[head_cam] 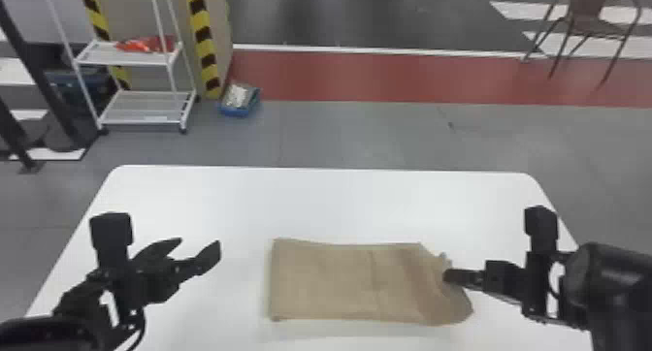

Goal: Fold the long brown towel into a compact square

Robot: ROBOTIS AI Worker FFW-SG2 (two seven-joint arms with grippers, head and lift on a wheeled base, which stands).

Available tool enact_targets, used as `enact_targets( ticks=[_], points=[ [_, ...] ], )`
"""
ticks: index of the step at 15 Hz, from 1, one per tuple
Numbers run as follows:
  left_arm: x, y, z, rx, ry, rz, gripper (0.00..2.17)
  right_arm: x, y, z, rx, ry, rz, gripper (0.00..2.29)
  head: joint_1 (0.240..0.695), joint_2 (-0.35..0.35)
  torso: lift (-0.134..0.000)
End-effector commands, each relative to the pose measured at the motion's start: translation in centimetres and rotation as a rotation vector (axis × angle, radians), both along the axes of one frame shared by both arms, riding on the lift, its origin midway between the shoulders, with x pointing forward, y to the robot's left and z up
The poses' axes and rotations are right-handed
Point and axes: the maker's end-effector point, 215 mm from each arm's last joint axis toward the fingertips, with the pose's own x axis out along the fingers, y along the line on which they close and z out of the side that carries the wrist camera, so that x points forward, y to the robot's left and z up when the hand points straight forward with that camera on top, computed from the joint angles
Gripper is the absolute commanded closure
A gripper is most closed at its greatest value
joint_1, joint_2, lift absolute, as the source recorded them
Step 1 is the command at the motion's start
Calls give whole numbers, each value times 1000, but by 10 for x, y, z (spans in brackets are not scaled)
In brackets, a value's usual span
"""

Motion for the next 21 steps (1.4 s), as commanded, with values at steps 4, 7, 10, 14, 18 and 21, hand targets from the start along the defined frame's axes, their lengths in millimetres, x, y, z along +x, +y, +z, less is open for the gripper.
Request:
enact_targets(
  ticks=[4, 7, 10, 14, 18, 21],
  points=[
    [-1, 4, -1, -1, 5, 7, 198, 2, 26, 37, 33, -75, 31, 1109, 695, -50, 0],
    [-1, 12, 1, -1, 4, 20, 198, 8, 55, 66, 75, -130, 71, 1112, 695, -21, 0],
    [2, 26, 5, 2, -8, 46, 198, 16, 87, 83, 87, -164, 131, 1109, 695, 13, 0],
    [18, 63, 29, 31, -92, 98, 198, 46, 130, 123, 102, -281, 195, 1112, 695, 87, 0],
    [27, 90, 38, 32, -136, 129, 198, 75, 178, 159, 40, -388, 278, 1112, 695, 170, 0],
    [37, 126, 53, 43, -197, 173, 198, 90, 209, 182, -2, -465, 330, 1112, 695, 215, 0]
  ],
)
